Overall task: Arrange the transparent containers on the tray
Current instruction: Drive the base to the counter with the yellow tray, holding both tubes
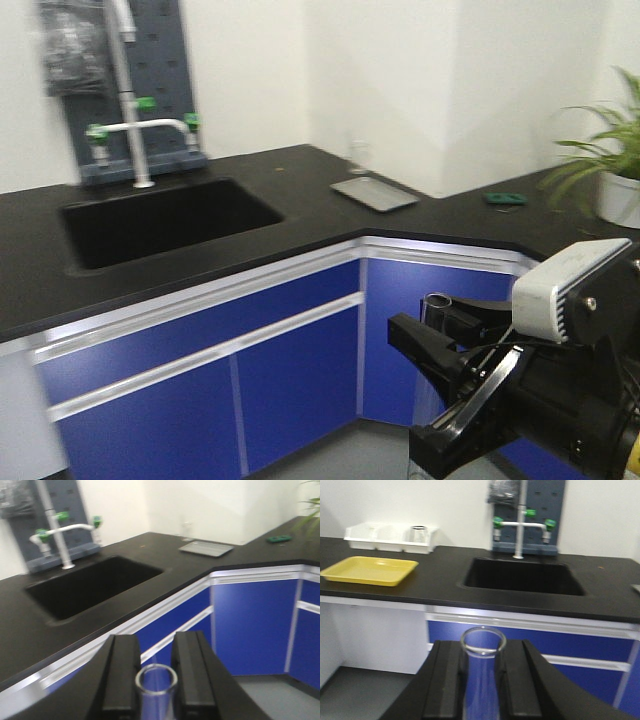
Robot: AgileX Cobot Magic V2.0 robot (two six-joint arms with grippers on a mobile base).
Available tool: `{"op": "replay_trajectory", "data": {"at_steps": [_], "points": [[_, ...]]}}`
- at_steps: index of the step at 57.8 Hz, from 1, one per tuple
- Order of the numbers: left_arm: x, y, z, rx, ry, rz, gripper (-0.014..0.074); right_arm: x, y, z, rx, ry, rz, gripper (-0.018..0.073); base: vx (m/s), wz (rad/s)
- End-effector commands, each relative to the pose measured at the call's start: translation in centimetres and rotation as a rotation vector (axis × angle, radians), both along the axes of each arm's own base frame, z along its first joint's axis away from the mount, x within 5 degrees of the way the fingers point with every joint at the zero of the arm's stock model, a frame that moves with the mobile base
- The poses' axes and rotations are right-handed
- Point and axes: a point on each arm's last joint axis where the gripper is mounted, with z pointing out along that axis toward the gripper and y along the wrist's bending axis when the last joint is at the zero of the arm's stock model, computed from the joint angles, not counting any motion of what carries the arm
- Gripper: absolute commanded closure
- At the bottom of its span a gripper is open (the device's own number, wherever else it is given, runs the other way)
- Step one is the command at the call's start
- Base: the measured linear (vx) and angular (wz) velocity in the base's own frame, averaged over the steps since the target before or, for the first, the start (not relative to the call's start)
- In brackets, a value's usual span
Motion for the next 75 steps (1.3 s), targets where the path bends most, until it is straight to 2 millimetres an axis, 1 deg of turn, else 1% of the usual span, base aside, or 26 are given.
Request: {"op": "replay_trajectory", "data": {"at_steps": [1,19,38,57,75], "points": [[-0.22,-0.24,1.71,-0.026,-0.106,-0.024,0.0603,-0.52,-0.04,2.07,0.069,-0.082,0.034,0.0571,-0.14,0.69],[-0.22,-0.24,1.71,-0.026,-0.106,-0.024,0.0603,-0.51,-0.05,2.06,0.068,-0.080,0.033,0.0571,-0.07,0.61],[-0.22,-0.24,1.71,-0.026,-0.106,-0.024,0.0603,-0.51,-0.05,2.06,0.068,-0.080,0.033,0.0571,0.05,0.51],[-0.22,-0.24,1.71,-0.026,-0.106,-0.024,0.0603,-0.51,-0.05,2.05,0.068,-0.080,0.032,0.0571,0.18,0.46],[-0.22,-0.24,1.71,-0.026,-0.106,-0.024,0.0603,-0.51,-0.05,2.05,0.068,-0.080,0.032,0.0571,0.32,0.36]]}}
